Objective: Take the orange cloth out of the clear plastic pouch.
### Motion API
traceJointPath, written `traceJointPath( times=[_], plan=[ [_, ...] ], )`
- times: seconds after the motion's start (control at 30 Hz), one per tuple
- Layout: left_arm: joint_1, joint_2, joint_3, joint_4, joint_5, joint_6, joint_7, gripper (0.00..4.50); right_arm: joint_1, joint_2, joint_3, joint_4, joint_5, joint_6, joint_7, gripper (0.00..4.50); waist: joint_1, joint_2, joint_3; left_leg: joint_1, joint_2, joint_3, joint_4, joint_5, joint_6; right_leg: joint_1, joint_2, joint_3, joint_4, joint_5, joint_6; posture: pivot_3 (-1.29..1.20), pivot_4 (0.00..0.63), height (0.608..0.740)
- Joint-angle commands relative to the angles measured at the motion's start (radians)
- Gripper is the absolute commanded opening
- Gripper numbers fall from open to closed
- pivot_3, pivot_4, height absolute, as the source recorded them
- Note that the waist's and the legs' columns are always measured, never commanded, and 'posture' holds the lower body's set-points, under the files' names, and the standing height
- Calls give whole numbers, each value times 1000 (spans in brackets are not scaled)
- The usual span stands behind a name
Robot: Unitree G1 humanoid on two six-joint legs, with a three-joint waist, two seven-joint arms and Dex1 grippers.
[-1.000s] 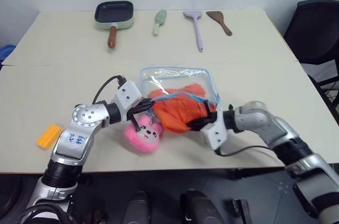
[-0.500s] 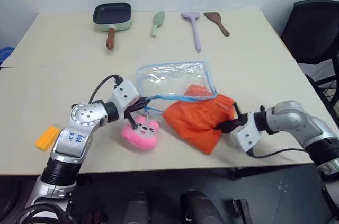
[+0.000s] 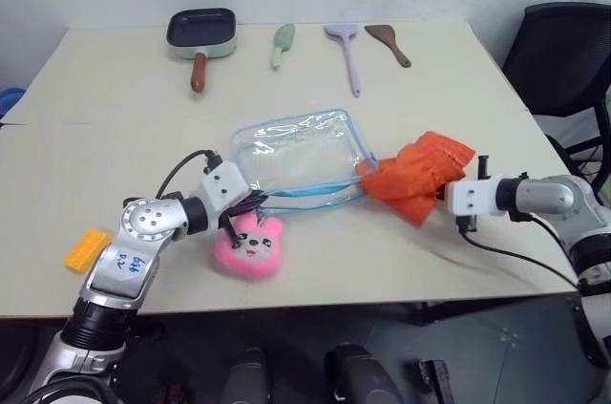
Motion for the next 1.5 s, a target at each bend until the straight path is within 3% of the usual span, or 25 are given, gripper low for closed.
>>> traceJointPath(
  times=[0.03,0.3,0.5,0.57,0.67,0.77,0.9,0.97,1.07,1.17,1.5],
  plan=[
    [13,17,11,-27,16,-22,-2,0,-33,-39,-42,24,-20,69,-69,14,2,0,0,0,0,0,0,0,0,-1,0,0,0,0,0,0,150,740],
    [15,25,19,-35,24,-21,-10,0,16,-85,-67,-19,-20,115,-95,14,6,0,0,-3,0,0,-2,0,0,-2,-1,0,-3,0,0,0,150,740],
    [0,25,18,-17,22,-28,-12,0,104,-91,-140,-133,96,201,5,14,2,1,0,-2,0,0,-2,-1,0,-1,0,0,-3,0,0,0,150,740],
    [-3,20,16,-19,12,-31,-19,0,150,-81,-178,-218,197,257,101,14,3,1,0,-2,0,1,-2,-1,0,-1,0,0,-3,0,0,0,150,740],
    [6,6,-3,-49,-5,-46,-42,0,314,-63,-235,-558,445,502,266,14,9,1,0,-2,1,-1,-3,-1,0,-1,1,-1,-4,0,0,0,150,740],
    [6,-9,-9,-71,-16,-41,-54,0,412,-61,-277,-784,551,643,289,14,10,1,0,-3,1,-1,-4,-1,-1,-1,1,-1,-5,0,0,0,150,740],
    [5,-18,-12,-79,-23,-38,-69,0,463,-78,-272,-835,459,588,265,14,11,1,1,-3,0,-1,-2,-3,3,0,0,-1,-6,0,1,0,150,740],
    [-1,-14,-13,-72,-20,-38,-77,0,427,-93,-239,-711,316,481,192,14,9,1,1,-2,0,-1,-2,-3,3,0,0,-1,-6,1,1,0,150,740],
    [-8,-11,-10,-61,-19,-39,-85,0,379,-92,-223,-596,228,412,136,14,8,1,1,-2,-1,-1,-1,-3,4,0,-1,0,-6,1,1,0,150,740],
    [-18,10,4,-37,-22,-40,-111,0,244,-111,-157,-388,-21,322,-134,14,2,1,1,-3,-1,0,-2,-3,3,-1,0,0,-6,1,1,0,150,740],
    [-13,45,2,-31,-9,-63,-144,0,143,-52,-123,-224,-58,208,-202,14,-1,1,1,-3,0,4,-5,-1,-1,-3,0,3,-7,1,1,0,150,740]
  ],
)
